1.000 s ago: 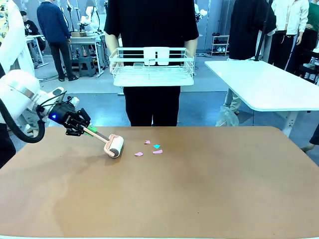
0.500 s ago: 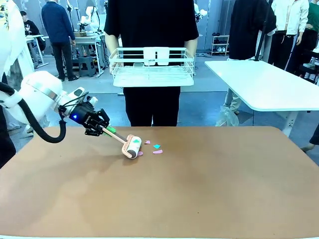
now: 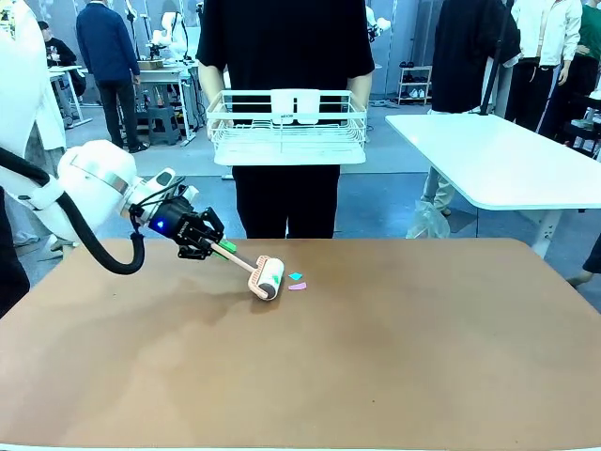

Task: Clean the table.
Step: Clean the table with the Lint Roller when the human lifts the Dish drying rack.

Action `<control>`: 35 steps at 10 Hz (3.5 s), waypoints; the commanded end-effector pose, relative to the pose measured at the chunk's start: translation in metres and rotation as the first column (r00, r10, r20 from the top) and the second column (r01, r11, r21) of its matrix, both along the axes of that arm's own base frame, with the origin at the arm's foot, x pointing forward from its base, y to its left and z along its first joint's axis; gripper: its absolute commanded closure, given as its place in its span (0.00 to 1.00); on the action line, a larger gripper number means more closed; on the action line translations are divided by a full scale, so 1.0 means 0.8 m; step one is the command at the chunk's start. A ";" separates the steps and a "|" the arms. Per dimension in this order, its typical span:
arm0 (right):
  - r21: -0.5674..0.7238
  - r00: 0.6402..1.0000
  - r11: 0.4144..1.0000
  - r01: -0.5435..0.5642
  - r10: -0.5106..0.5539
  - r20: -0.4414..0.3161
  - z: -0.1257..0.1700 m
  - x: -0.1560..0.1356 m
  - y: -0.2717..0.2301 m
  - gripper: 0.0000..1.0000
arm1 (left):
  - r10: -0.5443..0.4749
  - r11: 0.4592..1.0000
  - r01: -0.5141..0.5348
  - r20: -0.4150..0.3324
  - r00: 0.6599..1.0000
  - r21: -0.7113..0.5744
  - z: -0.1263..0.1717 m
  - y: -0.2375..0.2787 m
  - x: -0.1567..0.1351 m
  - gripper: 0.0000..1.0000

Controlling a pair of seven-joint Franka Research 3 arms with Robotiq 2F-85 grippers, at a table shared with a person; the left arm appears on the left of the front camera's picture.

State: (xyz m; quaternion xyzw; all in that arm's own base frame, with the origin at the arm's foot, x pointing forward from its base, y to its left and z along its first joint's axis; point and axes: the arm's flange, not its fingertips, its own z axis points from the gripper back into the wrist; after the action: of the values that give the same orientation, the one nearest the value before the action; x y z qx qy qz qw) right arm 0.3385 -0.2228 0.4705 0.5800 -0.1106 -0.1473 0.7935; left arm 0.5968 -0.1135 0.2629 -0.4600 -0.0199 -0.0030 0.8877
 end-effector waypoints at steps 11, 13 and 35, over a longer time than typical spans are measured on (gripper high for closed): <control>0.008 1.000 1.000 -0.001 0.000 0.014 0.003 -0.002 0.000 0.00 | 0.057 0.998 -0.058 0.052 0.997 0.008 0.004 -0.139 -0.001 0.78; 0.008 1.000 1.000 -0.001 0.000 0.014 0.003 -0.002 0.000 0.00 | 0.057 0.998 -0.056 0.067 0.996 -0.004 0.019 -0.145 -0.004 0.78; 0.008 1.000 1.000 -0.001 0.000 0.014 0.003 -0.002 0.000 0.00 | -0.021 0.999 0.016 0.092 0.996 0.049 0.057 0.143 0.077 0.78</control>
State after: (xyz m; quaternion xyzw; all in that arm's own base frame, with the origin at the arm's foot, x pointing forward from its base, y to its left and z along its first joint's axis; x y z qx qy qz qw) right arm 0.3383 -0.2233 0.4707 0.5798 -0.1111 -0.1477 0.7935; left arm 0.6548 -0.0013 0.3035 -0.4364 -0.0800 -0.0369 0.8954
